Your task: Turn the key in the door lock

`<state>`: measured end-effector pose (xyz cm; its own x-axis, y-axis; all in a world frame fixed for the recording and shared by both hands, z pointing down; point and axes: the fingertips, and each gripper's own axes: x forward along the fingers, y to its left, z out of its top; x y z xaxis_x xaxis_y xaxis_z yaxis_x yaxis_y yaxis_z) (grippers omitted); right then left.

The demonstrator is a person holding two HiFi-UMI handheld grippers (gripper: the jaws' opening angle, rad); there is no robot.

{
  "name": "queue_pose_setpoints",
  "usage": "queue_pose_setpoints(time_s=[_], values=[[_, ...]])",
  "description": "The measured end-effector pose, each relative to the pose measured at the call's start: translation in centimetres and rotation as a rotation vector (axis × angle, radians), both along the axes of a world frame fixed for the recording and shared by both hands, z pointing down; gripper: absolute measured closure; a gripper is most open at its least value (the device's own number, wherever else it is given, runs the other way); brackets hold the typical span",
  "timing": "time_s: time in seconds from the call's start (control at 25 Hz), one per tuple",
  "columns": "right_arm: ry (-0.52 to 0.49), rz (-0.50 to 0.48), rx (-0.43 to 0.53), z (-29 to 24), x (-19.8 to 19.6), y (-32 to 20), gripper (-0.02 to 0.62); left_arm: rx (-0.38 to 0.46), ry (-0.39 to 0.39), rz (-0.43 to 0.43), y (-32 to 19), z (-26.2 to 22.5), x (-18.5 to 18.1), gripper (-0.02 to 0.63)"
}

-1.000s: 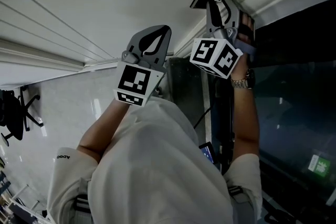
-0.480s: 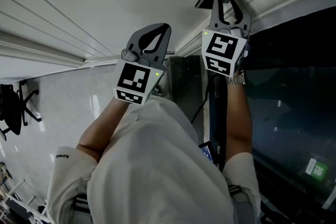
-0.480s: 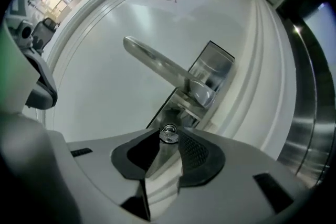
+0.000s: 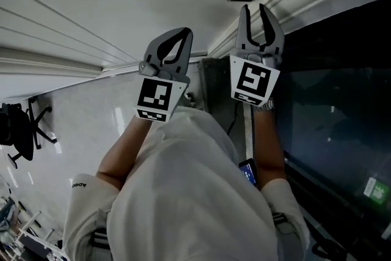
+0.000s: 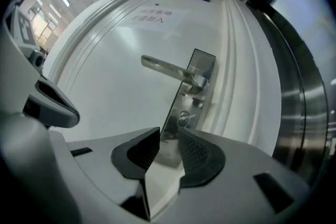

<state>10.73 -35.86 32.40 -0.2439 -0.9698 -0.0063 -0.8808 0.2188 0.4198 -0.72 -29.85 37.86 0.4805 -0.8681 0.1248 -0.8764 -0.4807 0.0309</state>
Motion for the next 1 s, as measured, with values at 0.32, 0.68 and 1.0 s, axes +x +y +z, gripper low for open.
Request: queue_pose_setpoints(time_s=[0.32,0.68,1.0], values=[[-0.178,-0.093,-0.264,8.3,-1.9,5.5,0.485,-0.046,-0.014,0.014,1.9,3.6,0.0,0.595],[-0.368,-0.142,-0.449,14.4,-2.3,10.2,0.486,-0.138,-0.022,0.104,5.1,8.6,1.1,0.595],[-0.371,-0.1,-0.527,18.1,-1.1,11.3,0.551,-0.184,-0.062,0.194,6.1,11.4,2.5,0.595]])
